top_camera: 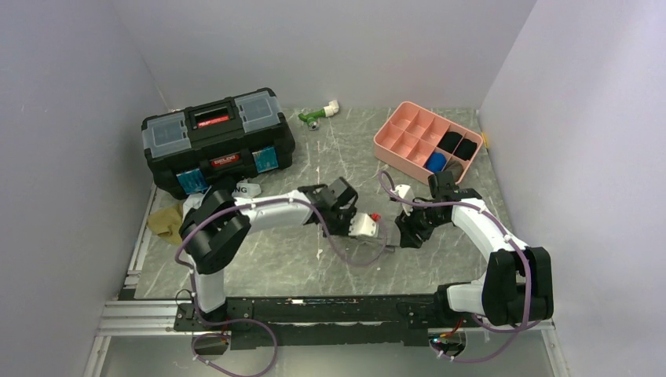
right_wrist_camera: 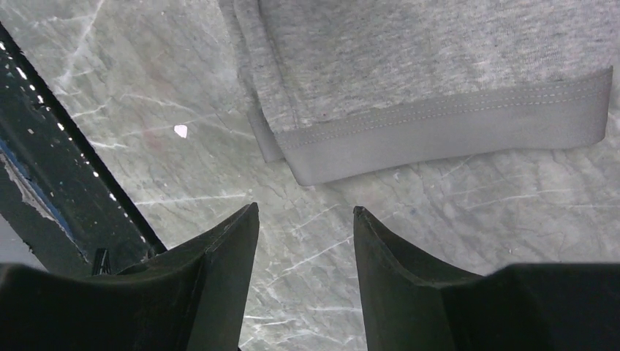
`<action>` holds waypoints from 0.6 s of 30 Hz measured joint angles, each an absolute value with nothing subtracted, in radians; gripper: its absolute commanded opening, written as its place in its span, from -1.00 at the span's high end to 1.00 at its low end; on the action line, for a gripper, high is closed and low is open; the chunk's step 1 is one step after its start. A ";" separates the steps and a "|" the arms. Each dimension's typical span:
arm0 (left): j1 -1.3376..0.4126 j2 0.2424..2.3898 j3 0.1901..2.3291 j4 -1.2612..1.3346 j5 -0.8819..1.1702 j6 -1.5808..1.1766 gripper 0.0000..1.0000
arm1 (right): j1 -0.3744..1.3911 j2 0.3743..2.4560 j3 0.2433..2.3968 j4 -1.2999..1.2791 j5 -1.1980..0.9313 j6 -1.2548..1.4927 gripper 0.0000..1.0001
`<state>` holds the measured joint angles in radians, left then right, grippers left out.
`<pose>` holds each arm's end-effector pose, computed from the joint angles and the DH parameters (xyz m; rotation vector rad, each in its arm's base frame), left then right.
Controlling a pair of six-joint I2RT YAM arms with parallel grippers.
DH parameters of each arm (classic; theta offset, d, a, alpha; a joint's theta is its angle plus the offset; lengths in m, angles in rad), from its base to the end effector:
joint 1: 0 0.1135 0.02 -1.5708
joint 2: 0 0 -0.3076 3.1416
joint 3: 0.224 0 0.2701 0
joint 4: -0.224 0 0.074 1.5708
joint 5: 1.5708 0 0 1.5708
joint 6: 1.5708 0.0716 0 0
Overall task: Roll the underwear
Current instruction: Fold the underwear at the center of the board.
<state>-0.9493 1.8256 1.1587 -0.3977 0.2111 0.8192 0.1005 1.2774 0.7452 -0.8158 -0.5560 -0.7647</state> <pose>0.2273 -0.3432 0.1695 2.0817 1.6128 -0.3226 0.2133 0.0595 0.1945 -1.2038 2.4025 0.6267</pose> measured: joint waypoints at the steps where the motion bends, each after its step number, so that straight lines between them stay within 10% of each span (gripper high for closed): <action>1: -0.933 1.842 1.200 -0.434 0.247 0.799 1.00 | 0.101 1.277 0.746 -0.816 -0.564 -0.768 -0.07; 18: -0.699 2.098 1.559 -0.792 0.732 0.571 1.00 | 0.147 1.294 0.751 -0.800 -0.633 -0.794 -0.09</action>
<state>-0.6994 2.0975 1.5589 -0.7921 0.7322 0.5709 0.1467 1.2942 0.7506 -0.7998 -0.6327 -0.7937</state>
